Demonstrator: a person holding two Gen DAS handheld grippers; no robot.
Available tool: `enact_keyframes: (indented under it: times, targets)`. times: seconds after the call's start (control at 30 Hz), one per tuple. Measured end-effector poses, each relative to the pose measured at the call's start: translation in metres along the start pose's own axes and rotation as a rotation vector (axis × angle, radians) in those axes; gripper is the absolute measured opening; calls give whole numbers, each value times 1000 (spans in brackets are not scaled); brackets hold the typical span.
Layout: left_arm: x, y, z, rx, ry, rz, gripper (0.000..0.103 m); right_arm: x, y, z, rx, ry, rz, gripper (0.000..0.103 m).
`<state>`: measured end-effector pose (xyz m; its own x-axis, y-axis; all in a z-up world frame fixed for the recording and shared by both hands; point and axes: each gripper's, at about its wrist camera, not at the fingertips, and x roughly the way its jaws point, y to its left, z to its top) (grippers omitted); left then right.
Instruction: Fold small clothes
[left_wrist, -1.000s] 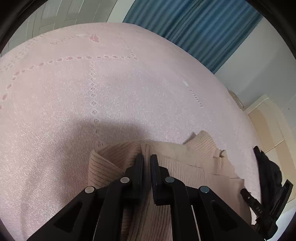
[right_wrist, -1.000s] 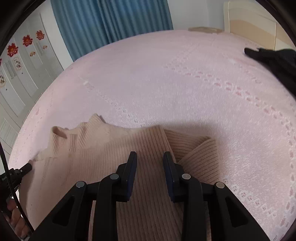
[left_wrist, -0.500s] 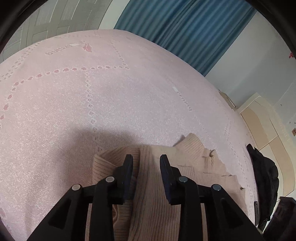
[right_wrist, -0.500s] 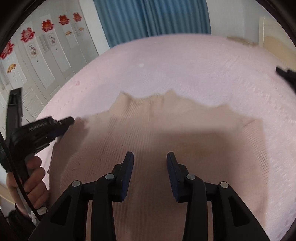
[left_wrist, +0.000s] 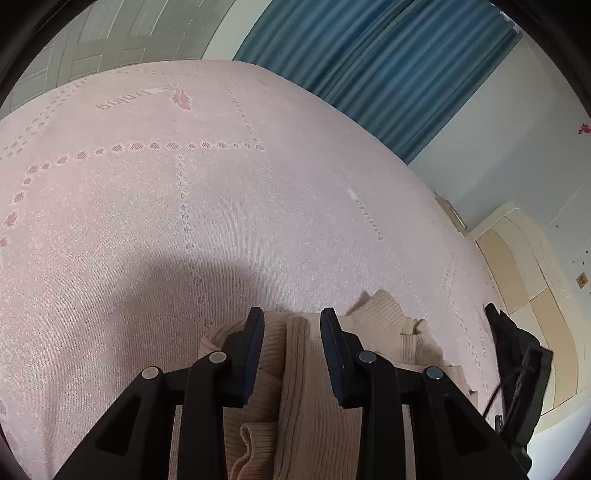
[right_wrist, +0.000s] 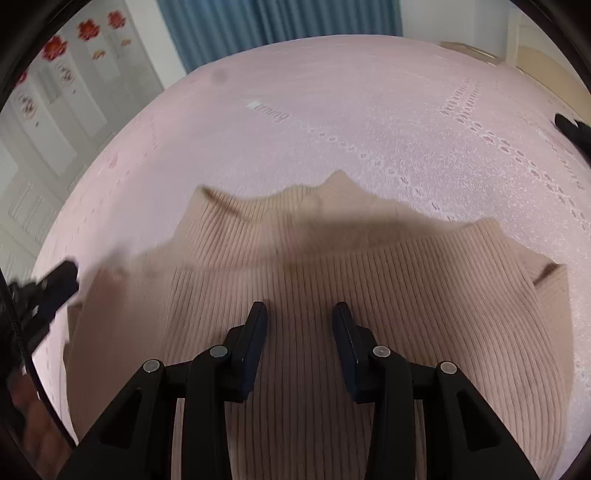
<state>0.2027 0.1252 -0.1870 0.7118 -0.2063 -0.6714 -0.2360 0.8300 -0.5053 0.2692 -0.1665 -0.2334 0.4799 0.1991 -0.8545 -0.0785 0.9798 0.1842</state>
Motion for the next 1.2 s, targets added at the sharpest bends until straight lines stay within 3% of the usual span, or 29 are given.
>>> enact_keyframes:
  times: [0.27, 0.57, 0.77, 0.93, 1.2]
  targets:
    - [-5, 4, 0, -13, 3, -17, 31, -3, 15, 0, -102, 17, -64, 38]
    - [-20, -2, -18, 40, 20, -54, 37, -55, 19, -47, -226, 0, -102, 38]
    - [-30, 9, -38, -1, 53, -66, 37, -79, 16, -90, -264, -22, -106, 38]
    - [-57, 7, -68, 67, 49, -52, 39, -89, 11, -121, -269, -22, -86, 38]
    - [-95, 9, -129, 94, 110, -62, 40, -103, 4, -161, -291, -54, -79, 38]
